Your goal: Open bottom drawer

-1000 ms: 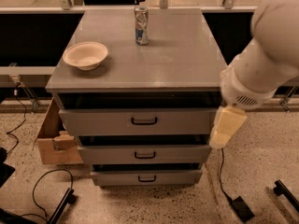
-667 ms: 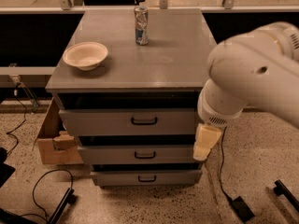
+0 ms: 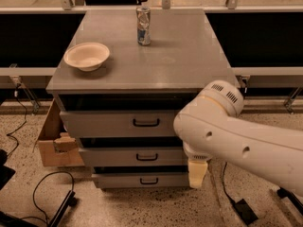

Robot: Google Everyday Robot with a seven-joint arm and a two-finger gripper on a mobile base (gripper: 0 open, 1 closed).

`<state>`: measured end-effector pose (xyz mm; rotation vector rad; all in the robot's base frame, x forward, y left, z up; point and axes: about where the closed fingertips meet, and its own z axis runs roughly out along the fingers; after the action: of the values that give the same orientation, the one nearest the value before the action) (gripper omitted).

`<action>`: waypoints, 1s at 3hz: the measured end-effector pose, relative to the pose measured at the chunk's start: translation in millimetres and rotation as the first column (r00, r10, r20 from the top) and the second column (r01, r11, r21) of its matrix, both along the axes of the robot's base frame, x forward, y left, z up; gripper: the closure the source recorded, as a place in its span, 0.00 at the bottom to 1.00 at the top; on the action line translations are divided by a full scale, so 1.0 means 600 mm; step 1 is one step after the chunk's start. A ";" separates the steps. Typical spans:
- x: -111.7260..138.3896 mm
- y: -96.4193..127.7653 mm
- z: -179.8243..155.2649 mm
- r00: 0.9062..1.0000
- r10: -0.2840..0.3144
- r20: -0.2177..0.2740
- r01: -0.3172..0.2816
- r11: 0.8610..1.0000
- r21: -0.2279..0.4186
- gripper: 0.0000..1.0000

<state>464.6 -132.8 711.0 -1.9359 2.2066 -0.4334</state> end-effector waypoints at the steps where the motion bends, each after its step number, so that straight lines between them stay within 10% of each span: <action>1: -0.008 -0.007 -0.014 1.000 -0.006 -0.007 0.006 1.000 -0.015 0.00; 3: -0.013 0.046 -0.133 0.993 0.048 -0.105 -0.039 0.996 0.084 0.00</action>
Offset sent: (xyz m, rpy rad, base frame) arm -0.0062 0.0271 -0.0597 0.0685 0.0973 0.0698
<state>456.7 -105.0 631.1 -2.0031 2.2039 -0.2338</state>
